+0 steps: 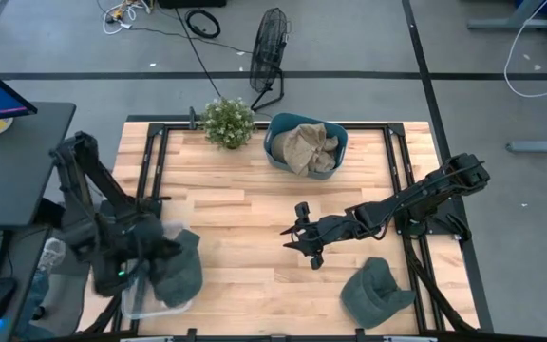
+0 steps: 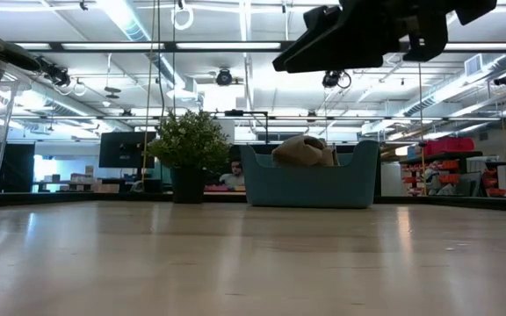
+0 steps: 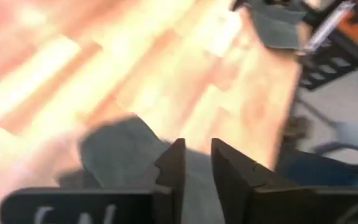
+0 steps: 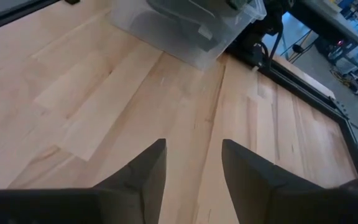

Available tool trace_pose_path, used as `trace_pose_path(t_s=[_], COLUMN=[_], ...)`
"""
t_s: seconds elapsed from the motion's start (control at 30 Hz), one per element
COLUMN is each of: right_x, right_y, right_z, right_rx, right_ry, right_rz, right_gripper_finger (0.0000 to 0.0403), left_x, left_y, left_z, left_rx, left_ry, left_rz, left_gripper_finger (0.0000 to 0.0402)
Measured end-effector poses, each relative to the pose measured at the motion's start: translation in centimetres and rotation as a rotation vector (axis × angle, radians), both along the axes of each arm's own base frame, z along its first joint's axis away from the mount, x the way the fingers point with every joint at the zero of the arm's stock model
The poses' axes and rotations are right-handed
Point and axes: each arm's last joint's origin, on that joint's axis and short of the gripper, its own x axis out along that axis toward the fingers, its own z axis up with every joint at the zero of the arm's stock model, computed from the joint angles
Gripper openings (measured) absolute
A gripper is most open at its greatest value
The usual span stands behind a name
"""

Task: Pick & Place hat
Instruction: Put the left blue cap into the transparent bin

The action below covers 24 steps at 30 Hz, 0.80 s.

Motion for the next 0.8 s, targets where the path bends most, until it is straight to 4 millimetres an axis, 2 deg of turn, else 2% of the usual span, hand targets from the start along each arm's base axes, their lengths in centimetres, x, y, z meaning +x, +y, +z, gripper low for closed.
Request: trace_pose_path(t_s=[0.17, 0.23, 0.33, 0.47, 0.63, 0.8], right_x=[0.0, 0.0, 0.0, 0.0, 0.0, 0.0], right_y=[0.0, 0.0, 0.0, 0.0, 0.0, 0.0], right_z=[0.0, 0.0, 0.0, 0.0, 0.0, -0.1], right_rx=[-0.005, -0.006, -0.005, 0.002, 0.002, 0.002], right_ry=[-0.004, -0.004, -0.003, 0.003, 0.006, 0.007], right_rz=[0.003, 0.003, 0.004, 0.002, 0.001, 0.001], right_gripper_finger=[0.0159, 0.0159, 0.0159, 0.0159, 0.0159, 0.0159], left_x=[3.2, 4.6, 6.7, 8.8, 10.1, 10.3], left_y=[1.0, 1.4, 2.2, 3.4, 4.3, 4.3], left_z=[-1.3, -1.9, -2.6, -4.1, -5.6, -6.8], left_rx=[0.152, 0.182, 0.13, -0.011, -0.142, -0.184], left_ry=[-0.006, -0.031, -0.052, 0.028, 0.229, 0.366], left_rz=[-0.03, -0.035, 0.001, 0.006, -0.054, -0.09], left_gripper_finger=[0.0018, 0.0007, 0.0004, 0.0003, 0.0002, 0.0002])
